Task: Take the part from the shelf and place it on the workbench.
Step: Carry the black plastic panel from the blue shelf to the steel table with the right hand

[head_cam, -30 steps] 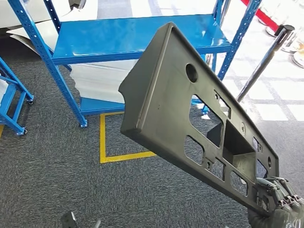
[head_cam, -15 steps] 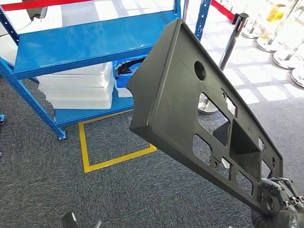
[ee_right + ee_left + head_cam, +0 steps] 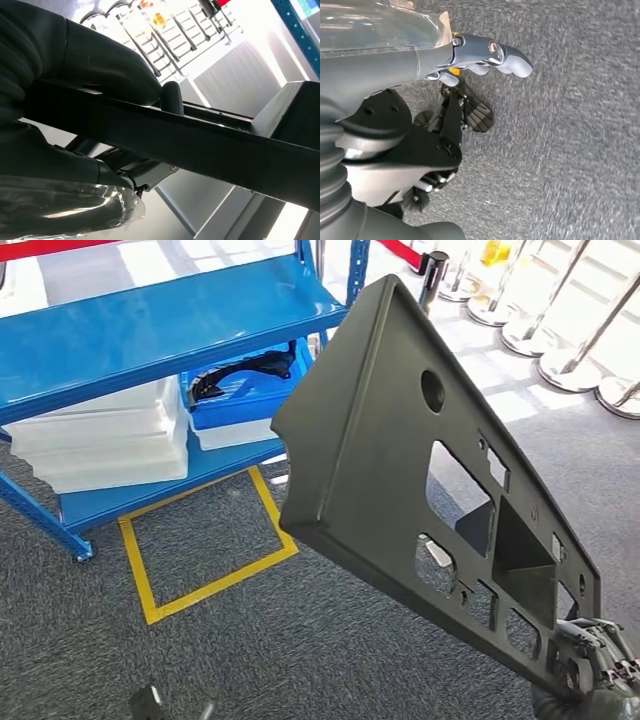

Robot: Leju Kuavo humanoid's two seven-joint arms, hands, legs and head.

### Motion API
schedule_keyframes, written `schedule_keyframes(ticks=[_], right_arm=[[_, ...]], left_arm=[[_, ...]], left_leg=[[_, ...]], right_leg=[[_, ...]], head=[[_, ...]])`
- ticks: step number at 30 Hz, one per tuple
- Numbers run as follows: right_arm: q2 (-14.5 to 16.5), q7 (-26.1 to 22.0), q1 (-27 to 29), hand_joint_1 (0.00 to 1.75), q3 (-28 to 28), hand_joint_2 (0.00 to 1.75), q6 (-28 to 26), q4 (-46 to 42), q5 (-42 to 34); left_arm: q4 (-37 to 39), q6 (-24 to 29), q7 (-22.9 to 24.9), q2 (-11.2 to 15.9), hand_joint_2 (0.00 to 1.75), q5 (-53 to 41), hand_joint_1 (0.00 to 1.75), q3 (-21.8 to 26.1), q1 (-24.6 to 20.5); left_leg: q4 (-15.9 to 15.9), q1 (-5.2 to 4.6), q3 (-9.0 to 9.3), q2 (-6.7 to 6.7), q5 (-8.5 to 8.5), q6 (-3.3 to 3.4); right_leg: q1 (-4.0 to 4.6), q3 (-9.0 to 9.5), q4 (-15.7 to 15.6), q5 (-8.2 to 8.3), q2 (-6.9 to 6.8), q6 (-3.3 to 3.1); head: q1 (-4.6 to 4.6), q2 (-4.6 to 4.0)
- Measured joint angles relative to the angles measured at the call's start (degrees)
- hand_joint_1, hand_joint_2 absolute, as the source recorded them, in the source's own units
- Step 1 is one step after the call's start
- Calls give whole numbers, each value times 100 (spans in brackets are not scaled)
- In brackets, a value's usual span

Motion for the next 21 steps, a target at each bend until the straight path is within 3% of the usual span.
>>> schedule_keyframes(ticks=[2, 4, 5, 7, 9, 10, 11, 12, 13, 15, 16, 17, 19, 20, 21], right_arm=[[8, -2, 0, 175, -15, 175, 0, -17, -27], [22, -8, 14, 175, -42, 175, -1, -34, -55], [37, -19, 23, 175, -55, 175, -2, -46, -67], [70, -59, 25, 175, -69, 175, -3, -69, -96], [110, -97, 20, 175, -75, 175, -2, -73, -126], [130, -109, 22, 175, -78, 175, -2, -73, -142], [149, -116, 27, 175, -84, 175, -2, -73, -155], [162, -121, 31, 175, -89, 175, -2, -73, -164], [173, -124, 34, 175, -94, 175, -2, -73, -170], [191, -129, 34, 175, -99, 175, -1, -73, -174], [198, -132, 35, 175, -101, 175, -1, -74, -176], [205, -133, 40, 175, -103, 175, -1, -74, -180], [217, -135, 65, 175, -112, 175, 0, -76, -185], [221, -137, 82, 175, -120, 175, -1, -78, -185], [223, -138, 87, 175, -128, 175, -1, -79, -185]], left_arm=[[0, 0, 0, -4, 175, 0, 0, 0, 1], [0, 1, 2, -11, 175, 0, 0, 0, 3], [0, 1, 2, -14, 175, 0, 0, 0, 0], [0, 3, 0, -16, 175, 0, 0, 0, -1], [0, 10, 0, -10, 175, 1, 0, 0, 22], [0, 13, 1, -7, 175, 1, 0, 0, 37], [0, 15, 2, -2, 175, 1, 0, 0, 49], [0, 16, 2, 0, 175, 1, 0, 0, 55], [0, 16, 3, 2, 175, 0, 0, 0, 54], [0, 16, 2, 5, 175, 0, 0, 1, 49], [0, 16, 2, 7, 175, 0, 0, 1, 47], [0, 16, 2, 9, 175, 0, 0, 1, 46], [-1, 16, 1, 11, 175, 0, 0, 1, 38], [-1, 15, -1, 11, 175, 0, 0, 1, 31], [-2, 15, -1, 10, 175, 0, 0, 1, 24]], left_leg=[[-9, -15, 22, 89, -23, -46], [-30, -15, 52, 176, -45, -108], [-8, -9, 60, 131, -90, -138], [320, -1, -60, -119, -326, -165], [1071, -1, -410, -362, -676, -162], [1414, -3, -590, -405, -780, -164], [1590, -4, -705, -424, -776, -164], [1539, -1, -720, -433, -653, -162], [1271, 7, -636, -455, -439, -159], [524, 43, -353, -649, -26, -146], [273, 55, -252, -753, 71, -139], [147, 56, -201, -830, 95, -127], [119, 37, -184, -792, 76, -94], [100, 37, -173, -733, 85, -66], [79, 43, -156, -669, 91, -34]], right_leg=[[59, 140, -313, 55, -114, -71], [66, 125, -333, 71, 15, -133], [53, 135, -362, 88, 76, -168], [22, 163, -421, 127, 194, -242], [23, 166, -423, 128, 328, -275], [25, 167, -418, 125, 410, -282], [26, 170, -409, 119, 498, -286], [24, 175, -398, 112, 588, -285], [22, 184, -383, 100, 676, -279], [23, 184, -323, 57, 838, -241], [22, 166, -289, 41, 911, -212], [15, 140, -266, 32, 975, -180], [-11, 96, -259, 41, 1088, -120], [-16, 87, -243, 27, 1056, -94], [-10, 49, -157, -33, 927, -65]], head=[[-3, 0], [-6, 0], [-10, 0], [-19, 0], [-24, 0], [-27, 0], [-26, 0], [-27, 0], [-28, 0], [-25, 0], [-24, 0], [-22, 0], [-22, 0], [-20, 0], [-14, 0]])
